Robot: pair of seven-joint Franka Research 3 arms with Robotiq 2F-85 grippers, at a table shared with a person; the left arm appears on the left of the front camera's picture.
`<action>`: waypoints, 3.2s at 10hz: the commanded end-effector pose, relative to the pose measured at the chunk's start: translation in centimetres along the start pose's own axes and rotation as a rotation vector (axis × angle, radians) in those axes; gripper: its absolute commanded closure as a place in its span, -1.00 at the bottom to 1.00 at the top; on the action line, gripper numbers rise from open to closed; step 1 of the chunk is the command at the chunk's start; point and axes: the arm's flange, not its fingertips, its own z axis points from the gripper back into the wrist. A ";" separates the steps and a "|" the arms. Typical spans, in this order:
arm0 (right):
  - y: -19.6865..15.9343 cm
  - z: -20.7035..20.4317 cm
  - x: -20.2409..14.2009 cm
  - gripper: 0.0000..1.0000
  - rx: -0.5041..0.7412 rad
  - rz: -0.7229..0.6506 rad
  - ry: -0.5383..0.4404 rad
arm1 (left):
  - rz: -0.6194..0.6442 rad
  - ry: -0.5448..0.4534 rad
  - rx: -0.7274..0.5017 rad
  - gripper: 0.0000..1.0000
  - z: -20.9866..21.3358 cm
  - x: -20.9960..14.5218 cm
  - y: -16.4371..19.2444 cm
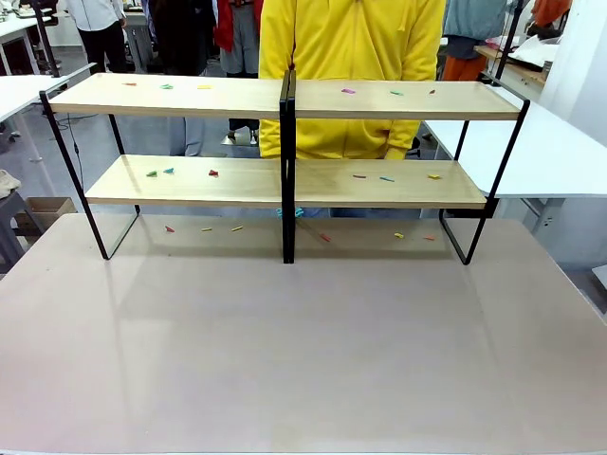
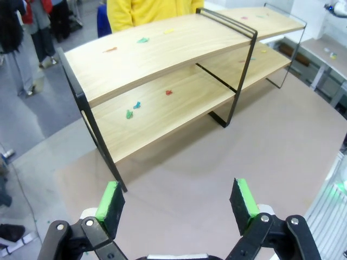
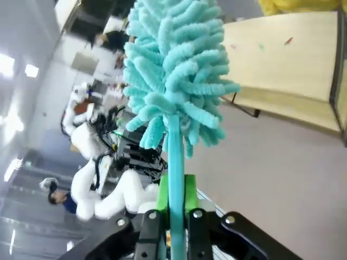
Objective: Clean the shelves.
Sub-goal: Pick up the Duster when the human hands it over, then clean a randomly selected level of the Shelf with the Duster.
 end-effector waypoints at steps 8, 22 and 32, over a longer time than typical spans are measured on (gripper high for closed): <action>-2.8 7.2 -3.8 1.00 -0.002 0.140 -0.026 | -0.003 -0.007 -0.013 -1.00 -0.1 0.0 0.0; 4.7 -0.8 -13.7 0.75 -0.205 0.373 0.383 | -0.003 -0.007 -0.013 -1.00 -0.1 0.0 0.0; 6.1 -23.7 -3.3 0.75 -0.517 0.312 0.243 | -0.003 -0.007 -0.013 -1.00 -0.1 0.0 0.0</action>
